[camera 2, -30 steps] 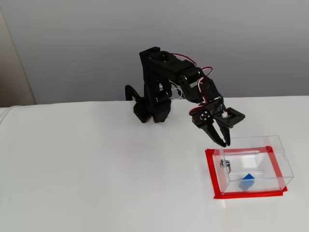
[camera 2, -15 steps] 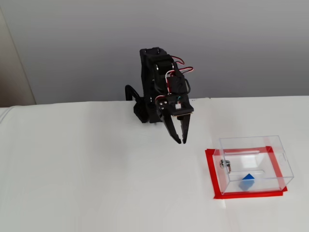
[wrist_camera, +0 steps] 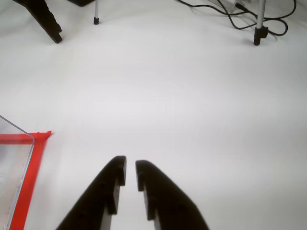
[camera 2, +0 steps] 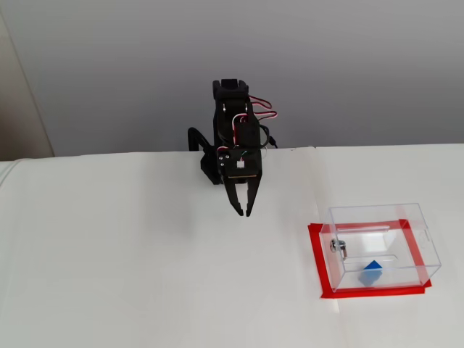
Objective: Pick the blue lego brick and place it into the transparent box
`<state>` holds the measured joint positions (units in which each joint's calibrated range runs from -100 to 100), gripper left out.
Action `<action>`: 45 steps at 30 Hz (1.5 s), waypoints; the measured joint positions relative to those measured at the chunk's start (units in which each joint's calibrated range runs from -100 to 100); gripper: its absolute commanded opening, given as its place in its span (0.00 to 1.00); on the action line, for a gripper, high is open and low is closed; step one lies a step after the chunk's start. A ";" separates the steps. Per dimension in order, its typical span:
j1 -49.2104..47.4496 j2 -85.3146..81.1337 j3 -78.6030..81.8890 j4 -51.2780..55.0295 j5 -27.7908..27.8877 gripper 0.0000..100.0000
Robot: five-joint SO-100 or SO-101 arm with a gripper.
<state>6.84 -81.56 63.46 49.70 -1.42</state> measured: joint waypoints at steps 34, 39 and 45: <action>4.59 -17.67 35.04 -1.63 -0.10 0.02; 4.59 -17.67 35.04 0.77 -0.15 0.02; 4.59 -17.67 35.04 1.20 -0.15 0.02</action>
